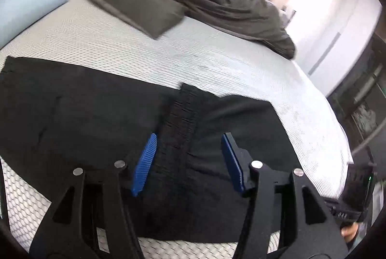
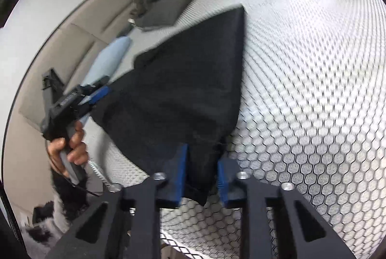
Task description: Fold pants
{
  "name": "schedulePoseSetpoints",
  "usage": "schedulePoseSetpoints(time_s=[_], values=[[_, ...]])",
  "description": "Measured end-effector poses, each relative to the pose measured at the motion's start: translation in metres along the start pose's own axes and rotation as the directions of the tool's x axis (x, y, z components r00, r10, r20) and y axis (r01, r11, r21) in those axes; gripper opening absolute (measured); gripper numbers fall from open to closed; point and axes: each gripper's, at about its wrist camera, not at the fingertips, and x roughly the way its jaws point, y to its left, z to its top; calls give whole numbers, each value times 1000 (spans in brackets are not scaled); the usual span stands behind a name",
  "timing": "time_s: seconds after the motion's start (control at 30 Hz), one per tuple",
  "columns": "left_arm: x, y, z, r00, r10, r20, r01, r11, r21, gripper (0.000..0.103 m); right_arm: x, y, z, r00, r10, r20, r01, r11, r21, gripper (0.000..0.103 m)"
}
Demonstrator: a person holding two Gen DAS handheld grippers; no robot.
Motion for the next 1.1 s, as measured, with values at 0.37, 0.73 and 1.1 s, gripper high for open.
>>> schedulePoseSetpoints(time_s=[0.37, 0.73, 1.1], values=[[32, -69, -37, 989, -99, -111, 113, 985, 131, 54, -11, -11, -23, 998, -14, -67, 11, 999, -51, 21], [76, -117, -58, 970, -132, -206, 159, 980, 120, 54, -7, -9, -30, 988, 29, -149, -43, 995, -89, 6], [63, -200, -131, 956, -126, -265, 250, 822, 511, 57, -20, -21, -3, 1000, -6, 1, 6, 1000, 2, 43]])
